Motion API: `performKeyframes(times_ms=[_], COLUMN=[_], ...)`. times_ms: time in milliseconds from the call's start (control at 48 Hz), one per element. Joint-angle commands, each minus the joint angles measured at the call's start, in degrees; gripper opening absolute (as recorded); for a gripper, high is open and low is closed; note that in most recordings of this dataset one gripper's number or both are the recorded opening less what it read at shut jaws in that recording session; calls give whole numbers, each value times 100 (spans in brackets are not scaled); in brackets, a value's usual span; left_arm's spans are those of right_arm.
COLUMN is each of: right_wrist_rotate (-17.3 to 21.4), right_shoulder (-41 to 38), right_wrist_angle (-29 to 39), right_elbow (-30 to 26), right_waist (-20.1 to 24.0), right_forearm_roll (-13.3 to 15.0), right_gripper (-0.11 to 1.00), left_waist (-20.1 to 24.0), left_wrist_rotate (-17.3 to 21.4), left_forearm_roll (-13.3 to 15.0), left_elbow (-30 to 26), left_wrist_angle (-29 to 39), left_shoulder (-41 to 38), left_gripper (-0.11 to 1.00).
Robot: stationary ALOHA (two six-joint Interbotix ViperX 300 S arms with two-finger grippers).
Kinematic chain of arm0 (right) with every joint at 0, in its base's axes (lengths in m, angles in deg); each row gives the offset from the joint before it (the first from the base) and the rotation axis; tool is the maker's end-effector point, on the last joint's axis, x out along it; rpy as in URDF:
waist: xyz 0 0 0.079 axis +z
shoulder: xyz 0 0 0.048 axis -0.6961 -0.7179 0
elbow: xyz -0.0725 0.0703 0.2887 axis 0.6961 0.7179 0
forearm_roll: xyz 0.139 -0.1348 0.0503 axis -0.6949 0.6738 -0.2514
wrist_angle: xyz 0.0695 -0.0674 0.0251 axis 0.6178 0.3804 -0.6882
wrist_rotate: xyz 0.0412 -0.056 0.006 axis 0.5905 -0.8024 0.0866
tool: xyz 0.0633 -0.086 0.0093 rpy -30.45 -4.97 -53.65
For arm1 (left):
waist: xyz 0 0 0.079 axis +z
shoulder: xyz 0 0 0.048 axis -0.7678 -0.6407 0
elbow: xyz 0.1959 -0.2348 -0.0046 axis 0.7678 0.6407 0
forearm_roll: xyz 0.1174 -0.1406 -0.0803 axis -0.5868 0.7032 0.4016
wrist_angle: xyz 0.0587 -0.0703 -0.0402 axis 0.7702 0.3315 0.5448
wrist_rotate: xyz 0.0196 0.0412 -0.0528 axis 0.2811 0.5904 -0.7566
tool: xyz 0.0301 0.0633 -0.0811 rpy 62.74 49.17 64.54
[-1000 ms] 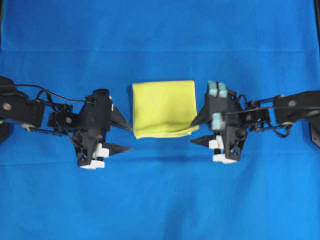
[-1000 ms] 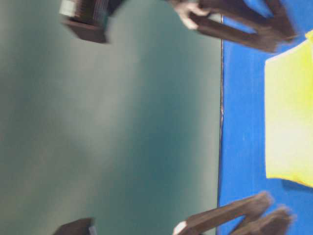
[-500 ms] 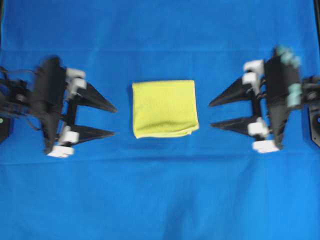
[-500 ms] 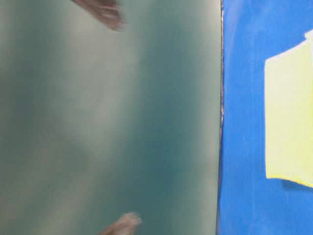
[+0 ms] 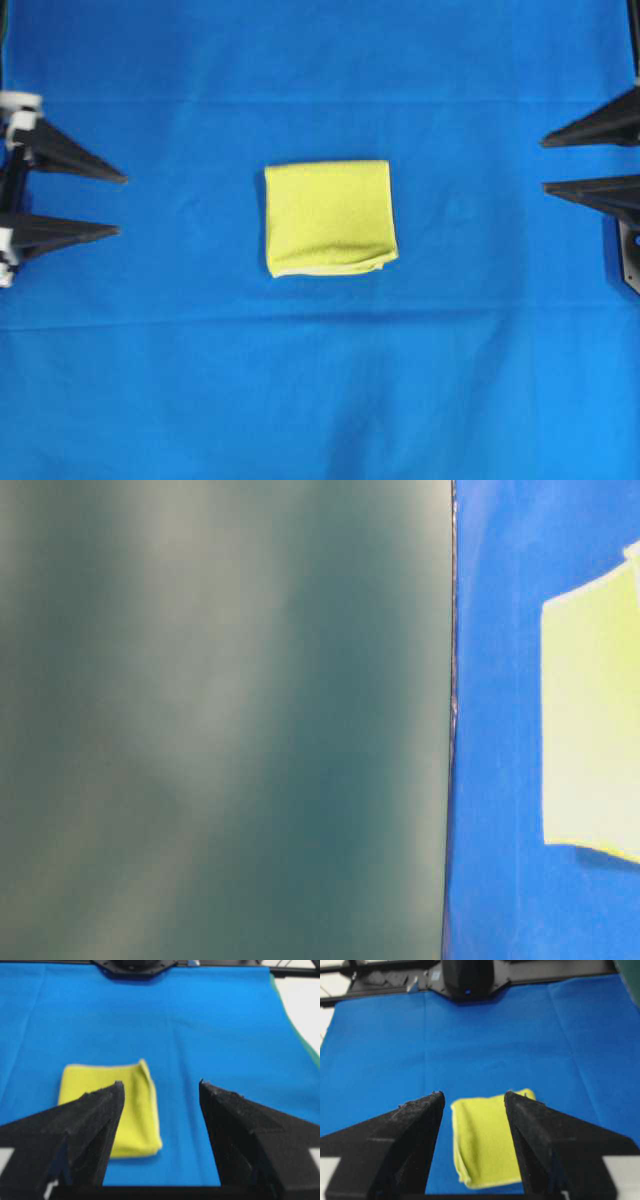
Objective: Fold a vertical towel.
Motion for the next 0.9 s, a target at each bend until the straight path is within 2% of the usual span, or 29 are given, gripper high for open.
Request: performKeyframes(times_ms=[0,188,313,459,875], right_wrist_rotate=[-9,26,53,62,79], right_shoulder=[387,1072,1301,1327,1310], right_wrist_angle=[-18,-220,-439,-624,-615], right_elbow=[202,905,1354,1556,1564], right_waist=[-88,-229,-281,-352,-396], right_forearm_roll=[26,-9,-44,-70,-70], right_gripper=[57,57,57,57,57], left_waist=[105,264,316,316,316], left_wrist_rotate=[9,-79,-105,-105,-105], left_forearm_roll=[-9,0,0,0,-9], left_elbow=[202,1116,1468,1450,1450], left_wrist_angle=[9,9,9,97,141], left_shoulder=[439,1591,2057,2188,2180], left_gripper=[59,59,59,59,58])
